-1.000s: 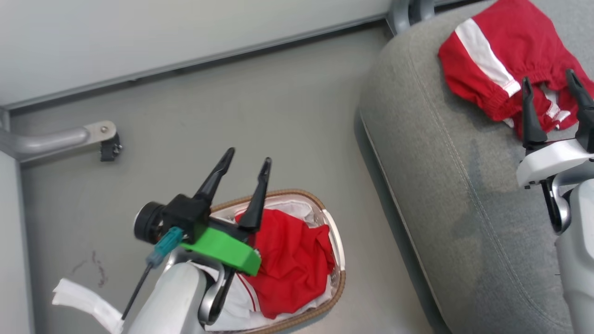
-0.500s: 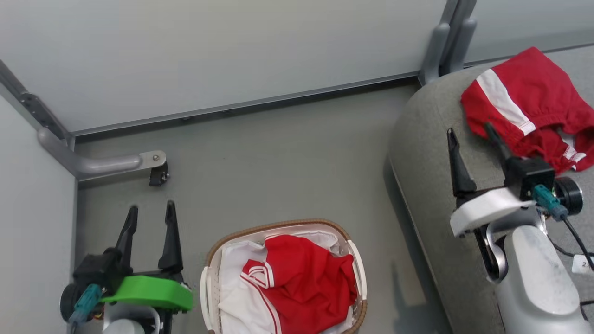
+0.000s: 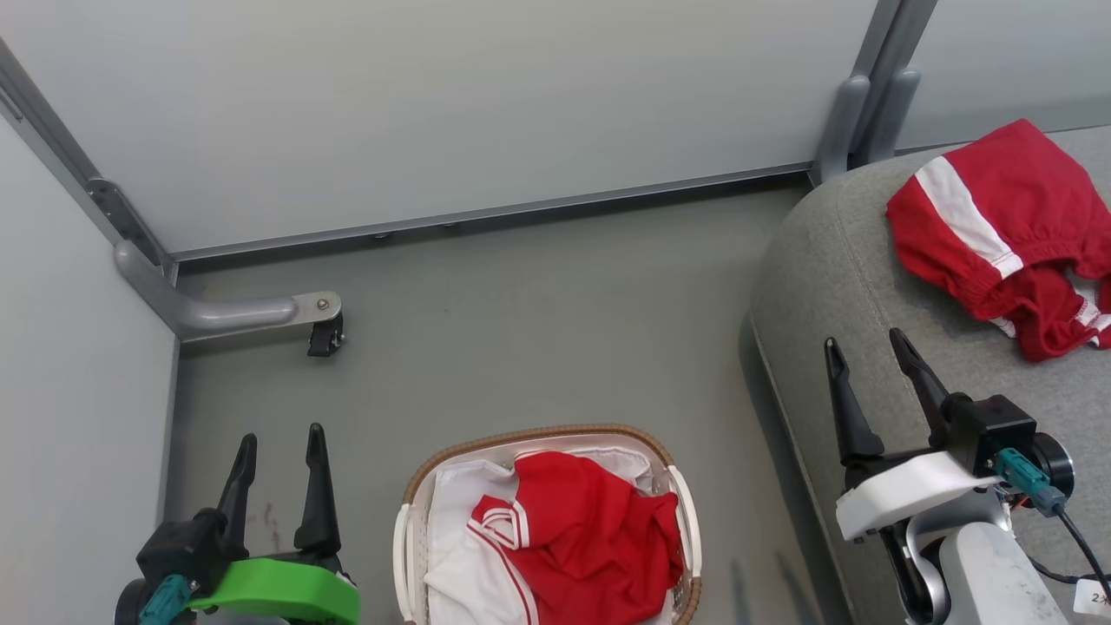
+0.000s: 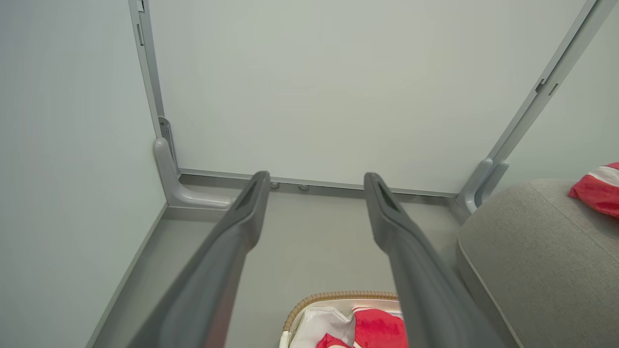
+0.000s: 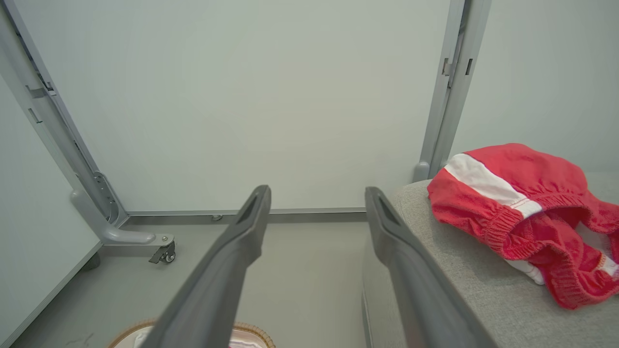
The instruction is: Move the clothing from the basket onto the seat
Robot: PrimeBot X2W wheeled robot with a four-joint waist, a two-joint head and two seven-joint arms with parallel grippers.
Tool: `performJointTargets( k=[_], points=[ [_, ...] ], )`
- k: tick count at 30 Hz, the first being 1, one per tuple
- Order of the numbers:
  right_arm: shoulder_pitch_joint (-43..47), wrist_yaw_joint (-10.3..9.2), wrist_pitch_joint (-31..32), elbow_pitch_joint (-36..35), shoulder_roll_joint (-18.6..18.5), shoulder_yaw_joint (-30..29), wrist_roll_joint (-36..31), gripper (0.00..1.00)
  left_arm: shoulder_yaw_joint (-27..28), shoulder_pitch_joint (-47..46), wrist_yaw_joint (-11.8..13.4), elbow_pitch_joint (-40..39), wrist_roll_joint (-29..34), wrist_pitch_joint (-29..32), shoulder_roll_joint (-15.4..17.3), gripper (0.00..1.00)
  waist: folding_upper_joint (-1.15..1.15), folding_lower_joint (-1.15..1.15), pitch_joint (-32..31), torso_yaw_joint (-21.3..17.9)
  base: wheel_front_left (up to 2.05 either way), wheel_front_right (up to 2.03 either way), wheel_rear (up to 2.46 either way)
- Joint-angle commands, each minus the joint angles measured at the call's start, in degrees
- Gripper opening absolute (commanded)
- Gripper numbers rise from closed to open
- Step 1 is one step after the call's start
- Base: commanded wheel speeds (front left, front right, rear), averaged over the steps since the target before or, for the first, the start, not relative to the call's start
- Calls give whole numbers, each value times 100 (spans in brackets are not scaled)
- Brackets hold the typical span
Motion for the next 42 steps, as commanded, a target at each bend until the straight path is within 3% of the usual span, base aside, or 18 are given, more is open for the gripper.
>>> performJointTargets(
  k=[1,31,42],
  points=[
    [90,-8,-12,-1,-18,25,56,100,3,88,-15,13,-7,-5,4,100,0,0,-23,1,0,0,0],
    [43,-8,-12,196,-17,182,93,100,-175,3,-24,67,-37,-5,4,100,0,0,19,-35,0,0,0],
    [-117,-8,-12,98,-17,187,36,100,-699,-406,-25,313,193,-5,4,100,0,0,388,-168,0,0,0]
  ],
)
